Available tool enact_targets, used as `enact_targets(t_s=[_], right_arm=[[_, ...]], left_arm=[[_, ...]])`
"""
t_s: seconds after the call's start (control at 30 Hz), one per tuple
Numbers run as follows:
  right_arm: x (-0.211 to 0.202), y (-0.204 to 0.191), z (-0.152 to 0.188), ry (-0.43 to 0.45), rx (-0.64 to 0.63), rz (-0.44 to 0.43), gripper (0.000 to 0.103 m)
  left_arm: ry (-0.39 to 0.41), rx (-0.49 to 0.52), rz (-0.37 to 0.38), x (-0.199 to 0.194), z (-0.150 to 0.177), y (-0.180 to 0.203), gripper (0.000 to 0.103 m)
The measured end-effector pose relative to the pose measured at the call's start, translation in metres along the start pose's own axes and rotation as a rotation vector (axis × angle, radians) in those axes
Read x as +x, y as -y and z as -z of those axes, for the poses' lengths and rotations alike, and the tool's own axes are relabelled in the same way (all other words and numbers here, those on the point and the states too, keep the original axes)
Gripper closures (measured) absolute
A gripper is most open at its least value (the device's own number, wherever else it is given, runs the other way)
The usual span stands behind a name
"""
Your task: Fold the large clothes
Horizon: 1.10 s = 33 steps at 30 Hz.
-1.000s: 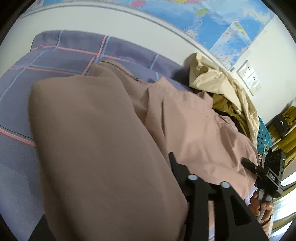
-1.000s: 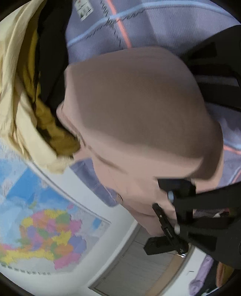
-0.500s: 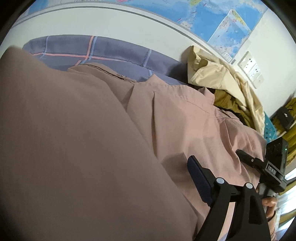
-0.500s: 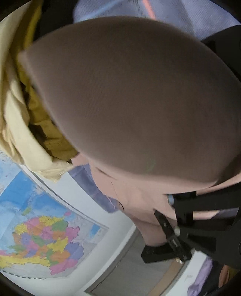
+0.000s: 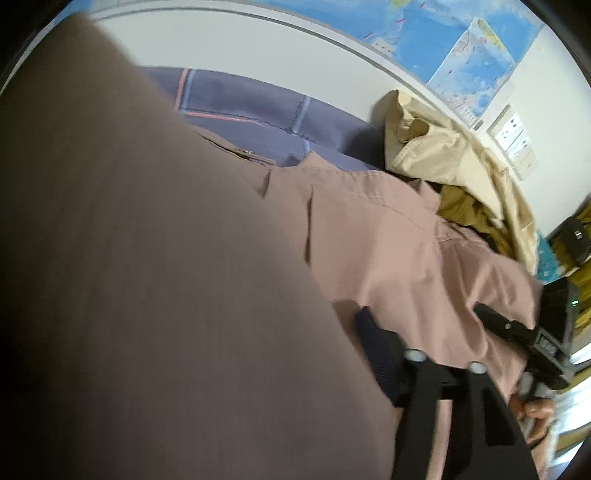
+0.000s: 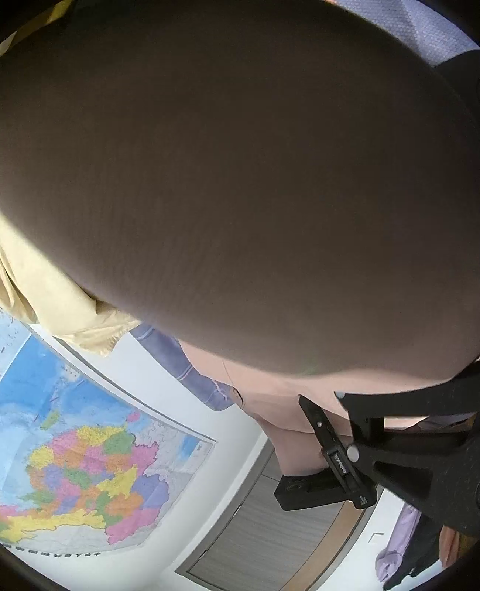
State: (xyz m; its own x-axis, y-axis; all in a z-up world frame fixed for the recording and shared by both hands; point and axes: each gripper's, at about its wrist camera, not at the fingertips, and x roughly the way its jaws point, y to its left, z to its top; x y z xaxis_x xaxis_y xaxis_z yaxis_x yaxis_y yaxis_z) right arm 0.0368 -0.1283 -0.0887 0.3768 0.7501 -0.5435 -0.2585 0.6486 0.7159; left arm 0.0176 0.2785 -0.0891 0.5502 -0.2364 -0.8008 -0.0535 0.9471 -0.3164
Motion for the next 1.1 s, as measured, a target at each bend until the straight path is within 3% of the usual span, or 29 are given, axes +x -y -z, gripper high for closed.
enact_targets(t_s=[0.03,0.23,0.73,0.83,0.93,1.03,1.1], right_arm=[[-0.001,-0.001,0.0,0.001,-0.002,-0.006,0.069],[-0.016,-0.019,0.001,0.027,-0.034,-0.029,0.078],[-0.059,-0.09,0.007,0.068,-0.177,-0.163,0.08],[-0.053,-0.074,0.016,0.039,-0.151,-0.129,0.079],[-0.031,-0.041,0.025,-0.041,-0.075,-0.045,0.075],[-0.024,-0.021,0.036,-0.07,-0.036,-0.021,0.062],[-0.03,-0.02,0.041,-0.057,-0.033,-0.004,0.044]], left_arm=[[-0.001,-0.004,-0.008,0.0,-0.001,-0.001,0.063],[-0.006,-0.033,0.029,-0.011,-0.005,-0.005,0.079],[0.124,-0.009,0.161,-0.101,-0.014,-0.021,0.084],[0.122,-0.025,0.161,-0.098,-0.006,-0.045,0.077],[-0.023,-0.069,0.115,-0.058,0.007,-0.066,0.071],[-0.06,-0.086,0.105,-0.042,0.019,-0.071,0.063],[-0.049,-0.066,0.1,-0.047,0.019,-0.066,0.044]])
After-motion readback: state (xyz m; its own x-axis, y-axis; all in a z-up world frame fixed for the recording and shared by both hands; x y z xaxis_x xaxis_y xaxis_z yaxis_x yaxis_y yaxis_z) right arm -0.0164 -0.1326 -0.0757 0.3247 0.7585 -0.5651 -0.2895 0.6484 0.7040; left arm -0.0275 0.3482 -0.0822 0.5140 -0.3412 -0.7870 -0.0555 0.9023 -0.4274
